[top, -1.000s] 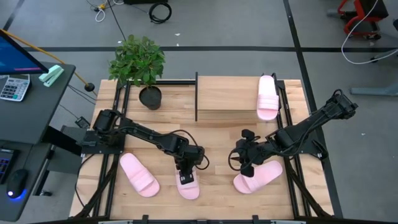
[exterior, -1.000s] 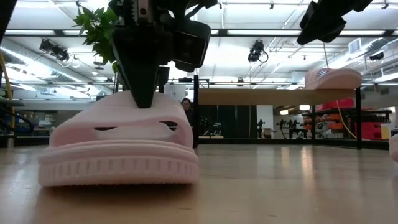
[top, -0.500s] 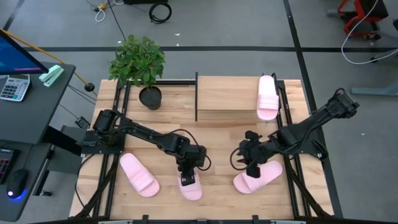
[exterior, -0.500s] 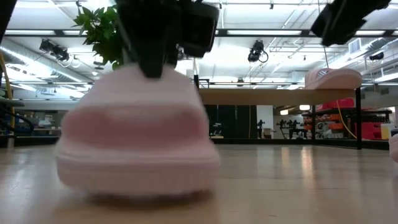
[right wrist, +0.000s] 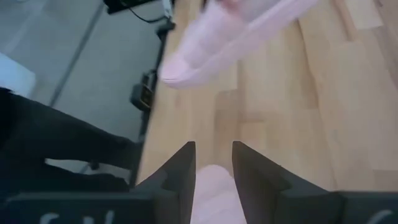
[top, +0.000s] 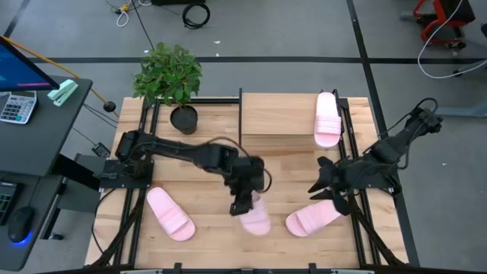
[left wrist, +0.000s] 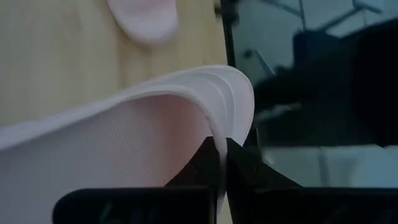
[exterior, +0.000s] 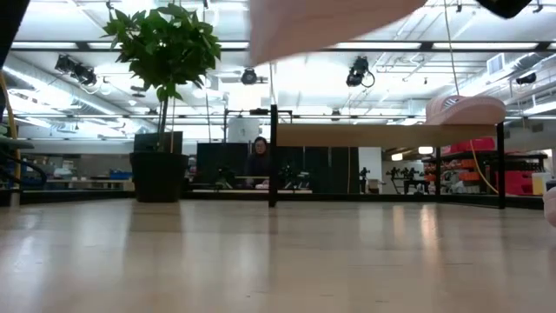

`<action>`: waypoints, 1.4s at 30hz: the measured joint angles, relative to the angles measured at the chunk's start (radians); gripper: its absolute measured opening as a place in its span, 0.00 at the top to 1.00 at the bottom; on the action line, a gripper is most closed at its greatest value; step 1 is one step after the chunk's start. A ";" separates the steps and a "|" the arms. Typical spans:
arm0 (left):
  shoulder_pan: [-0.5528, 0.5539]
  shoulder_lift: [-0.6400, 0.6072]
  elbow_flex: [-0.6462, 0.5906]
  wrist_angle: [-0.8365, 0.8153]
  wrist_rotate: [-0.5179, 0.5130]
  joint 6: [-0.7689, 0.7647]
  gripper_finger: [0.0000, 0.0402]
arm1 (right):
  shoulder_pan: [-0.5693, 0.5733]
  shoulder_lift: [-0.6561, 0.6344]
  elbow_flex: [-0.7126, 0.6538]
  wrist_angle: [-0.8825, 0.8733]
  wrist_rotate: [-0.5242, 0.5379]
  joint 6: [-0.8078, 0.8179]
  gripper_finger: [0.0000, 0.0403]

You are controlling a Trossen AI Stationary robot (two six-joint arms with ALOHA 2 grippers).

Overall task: Pick and place slides into the shelf
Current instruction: Put the middle pink slide on the shelf

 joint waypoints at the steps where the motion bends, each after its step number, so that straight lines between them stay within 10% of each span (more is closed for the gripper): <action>1: 0.010 0.000 0.038 -0.020 -0.045 0.018 0.97 | 0.007 -0.014 0.000 0.000 0.001 0.007 0.73; 8: 0.113 0.000 0.227 -0.105 -0.182 0.156 0.97 | 0.047 -0.051 0.000 -0.001 0.054 0.037 0.73; 23: 0.290 0.000 0.283 -0.107 -0.117 0.389 0.97 | 0.101 -0.032 0.057 0.003 0.142 0.110 0.74; 42: 0.417 0.000 0.284 0.208 -0.027 0.759 0.97 | 0.099 -0.031 0.199 0.003 0.684 -0.107 0.78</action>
